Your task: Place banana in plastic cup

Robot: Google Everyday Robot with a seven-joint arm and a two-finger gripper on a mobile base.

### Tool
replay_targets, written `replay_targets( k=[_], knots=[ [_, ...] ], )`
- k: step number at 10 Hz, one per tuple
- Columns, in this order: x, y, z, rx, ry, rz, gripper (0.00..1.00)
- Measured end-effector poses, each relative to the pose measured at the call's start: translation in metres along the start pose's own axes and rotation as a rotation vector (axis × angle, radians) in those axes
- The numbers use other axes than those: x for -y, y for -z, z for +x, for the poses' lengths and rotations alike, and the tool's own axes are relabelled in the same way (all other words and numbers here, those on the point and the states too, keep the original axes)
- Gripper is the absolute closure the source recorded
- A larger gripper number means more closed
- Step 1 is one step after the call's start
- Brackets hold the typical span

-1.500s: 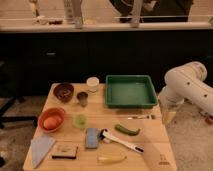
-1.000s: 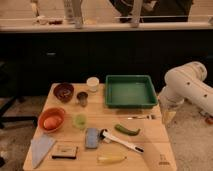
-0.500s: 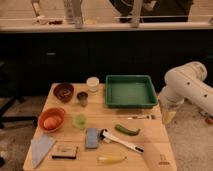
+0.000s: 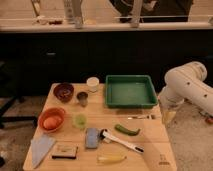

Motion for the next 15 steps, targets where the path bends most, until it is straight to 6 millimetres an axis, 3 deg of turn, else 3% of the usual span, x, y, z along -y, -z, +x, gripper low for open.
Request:
replay_targets(
  k=[4,10,15],
  knots=[
    [-0.002,0.0,-0.001,0.003,-0.006,0.011,0.2],
    [-0.043,-0.003,-0.01,0.066,-0.053,0.077,0.2],
    [-0.066,-0.033,-0.032,0.11,-0.121,0.101,0.2]
  ],
)
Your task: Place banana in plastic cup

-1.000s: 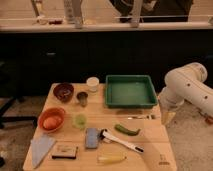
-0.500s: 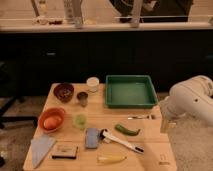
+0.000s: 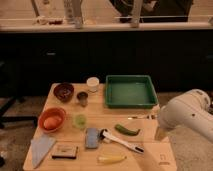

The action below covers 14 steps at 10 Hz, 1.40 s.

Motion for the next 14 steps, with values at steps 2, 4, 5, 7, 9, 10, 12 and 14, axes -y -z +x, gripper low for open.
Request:
replay_targets(
  k=[2,4,5,7,9,10,12,14],
  knots=[
    [-0.005,-0.005,-0.006,0.006,-0.021,0.013,0.2],
    [-0.005,-0.005,-0.006,0.006,-0.021,0.014,0.2],
    [-0.005,-0.005,-0.006,0.006,-0.021,0.014,0.2],
    [-0.005,-0.005,-0.006,0.005,-0.021,0.014,0.2],
    [-0.008,-0.006,-0.006,-0.009,-0.006,0.014,0.2],
    [-0.015,-0.01,-0.01,-0.033,0.021,0.009,0.2],
    [-0.035,-0.03,-0.015,-0.074,0.063,0.002,0.2],
    [-0.051,-0.042,-0.02,-0.108,0.081,0.003,0.2]
  ],
)
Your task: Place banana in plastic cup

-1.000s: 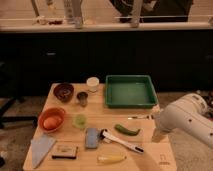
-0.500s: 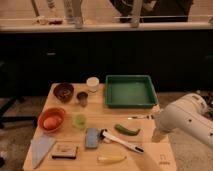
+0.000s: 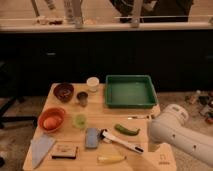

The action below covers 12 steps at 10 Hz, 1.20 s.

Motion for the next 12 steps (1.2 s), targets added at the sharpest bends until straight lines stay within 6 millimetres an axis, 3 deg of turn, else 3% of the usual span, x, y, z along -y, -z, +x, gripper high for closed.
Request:
replay_targets(
  k=[4,12],
  knots=[
    [-0.02,-0.014,-0.012,0.021,-0.019,-0.02,0.2],
    [-0.057,-0.042,-0.037,0.293,-0.086,-0.166,0.2]
  ],
)
